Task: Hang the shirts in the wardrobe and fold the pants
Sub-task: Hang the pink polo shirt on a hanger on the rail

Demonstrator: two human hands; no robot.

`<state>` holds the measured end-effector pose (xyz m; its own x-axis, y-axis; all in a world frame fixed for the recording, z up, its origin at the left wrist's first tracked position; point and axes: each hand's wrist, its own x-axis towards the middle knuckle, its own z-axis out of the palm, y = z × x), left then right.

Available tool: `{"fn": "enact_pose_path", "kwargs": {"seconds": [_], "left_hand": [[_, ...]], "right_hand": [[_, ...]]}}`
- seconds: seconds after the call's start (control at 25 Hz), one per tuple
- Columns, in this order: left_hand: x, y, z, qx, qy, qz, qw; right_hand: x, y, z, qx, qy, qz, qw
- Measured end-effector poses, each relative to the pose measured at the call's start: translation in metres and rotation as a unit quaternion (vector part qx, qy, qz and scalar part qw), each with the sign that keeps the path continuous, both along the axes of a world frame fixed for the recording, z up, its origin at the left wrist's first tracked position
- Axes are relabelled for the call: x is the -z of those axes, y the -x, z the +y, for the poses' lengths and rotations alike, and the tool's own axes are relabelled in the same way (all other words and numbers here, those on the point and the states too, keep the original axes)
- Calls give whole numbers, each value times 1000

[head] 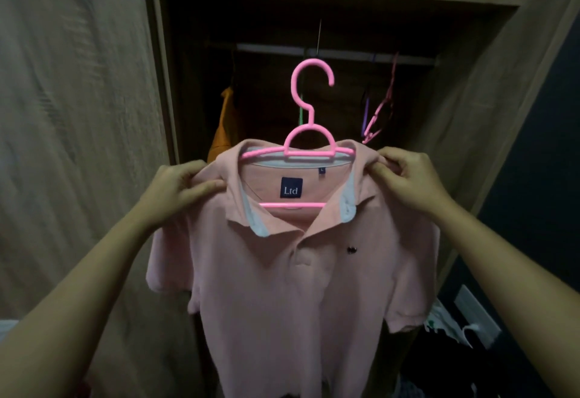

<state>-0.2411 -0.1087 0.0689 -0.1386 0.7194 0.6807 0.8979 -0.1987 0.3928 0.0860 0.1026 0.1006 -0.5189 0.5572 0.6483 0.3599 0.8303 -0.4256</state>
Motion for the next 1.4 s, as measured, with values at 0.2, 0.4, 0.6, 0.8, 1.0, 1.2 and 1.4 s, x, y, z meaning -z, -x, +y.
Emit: {"fn": "enact_pose_path", "kwargs": {"seconds": [0.2,0.4,0.6,0.8,1.0,1.2,1.4], "left_hand": [[-12,19,-9,-48,-77,-34,995],[-6,46,-22,-101,-46,-32,993],[0,51,-30,-131,-45,-54,989],[9,56,-44,-139,-55,-50,987],[14,37,-57,-135,-45,-14,990],[21,-6,-52,-226,-23,84,970],[10,-66,-23,-189,132,37,972]], "right_hand": [[14,-18,6,32,122,30,992],[78,-53,11,57,300,-67,950],[67,-32,18,209,141,-22,968],[24,47,-36,50,-36,131,989],[7,152,-110,-134,306,63,941],[10,204,-115,-117,471,122,866],[0,210,-85,-100,493,133,854]]}}
